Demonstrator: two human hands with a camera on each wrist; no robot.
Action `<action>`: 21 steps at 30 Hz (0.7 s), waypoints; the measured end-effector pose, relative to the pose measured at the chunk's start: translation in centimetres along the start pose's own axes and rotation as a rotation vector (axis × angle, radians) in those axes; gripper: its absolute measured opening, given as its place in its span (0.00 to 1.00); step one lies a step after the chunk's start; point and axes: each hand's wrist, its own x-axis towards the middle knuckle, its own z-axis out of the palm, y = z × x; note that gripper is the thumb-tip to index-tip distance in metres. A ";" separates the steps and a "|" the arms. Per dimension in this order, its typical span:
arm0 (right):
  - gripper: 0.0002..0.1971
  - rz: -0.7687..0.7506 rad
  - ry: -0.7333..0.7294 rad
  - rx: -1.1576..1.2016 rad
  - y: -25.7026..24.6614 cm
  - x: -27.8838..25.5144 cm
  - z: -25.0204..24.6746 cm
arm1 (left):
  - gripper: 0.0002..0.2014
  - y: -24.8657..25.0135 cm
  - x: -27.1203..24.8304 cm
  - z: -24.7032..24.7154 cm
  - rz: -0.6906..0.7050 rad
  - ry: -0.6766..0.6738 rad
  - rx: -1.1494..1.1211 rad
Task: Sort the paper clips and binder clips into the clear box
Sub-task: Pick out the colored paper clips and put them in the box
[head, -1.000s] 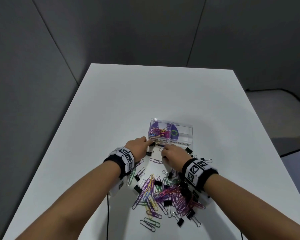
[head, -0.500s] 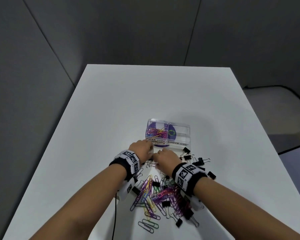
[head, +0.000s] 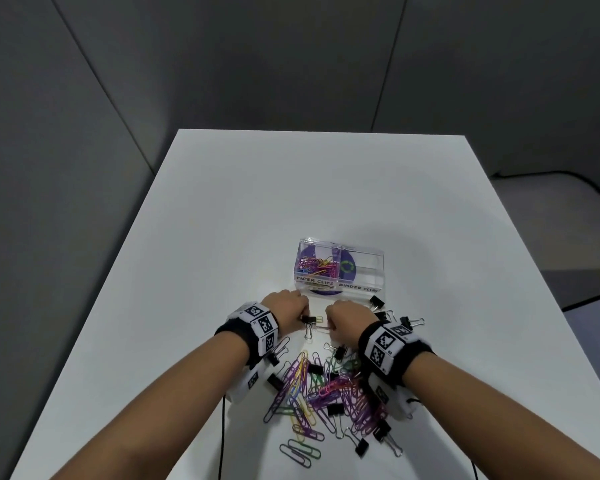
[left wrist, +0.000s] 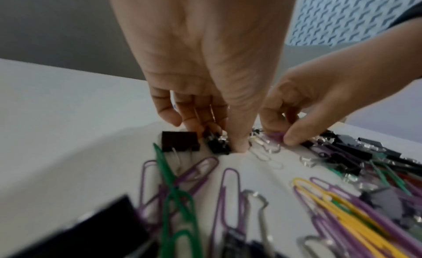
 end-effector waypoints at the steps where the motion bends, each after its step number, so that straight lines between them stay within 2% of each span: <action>1: 0.02 -0.001 0.017 0.033 0.1 -0.2 -0.2 | 0.13 -0.1 -0.2 -0.1 0.011 0.011 0.005; 4: 0.06 0.064 0.072 0.195 1.0 -0.7 -0.7 | 0.14 -0.4 -0.6 -0.1 0.001 0.055 -0.026; 7: 0.03 0.116 0.103 0.325 1.7 -0.9 -0.9 | 0.14 -0.6 -1.0 -0.4 -0.014 0.103 -0.036; 9: 0.11 0.122 0.087 0.324 1.9 -0.9 -0.8 | 0.14 -1.0 -1.2 -0.8 -0.036 0.119 -0.054; 11: 0.14 0.103 0.066 0.274 1.8 -0.7 -0.7 | 0.14 -1.4 -1.4 -1.1 -0.069 0.135 -0.076; 16: 0.14 0.072 0.117 0.239 1.7 -0.1 -0.2 | 0.16 -3.3 -1.8 -1.4 -0.200 0.153 0.006; 19: 0.12 0.034 0.143 0.217 1.6 0.4 -0.2 | 0.20 -4.0 -2.0 -1.1 -0.228 0.175 -0.090; 21: 0.11 -0.004 0.166 0.174 1.4 0.5 -0.4 | 0.18 -4.2 -2.3 -1.3 -0.238 0.211 -0.116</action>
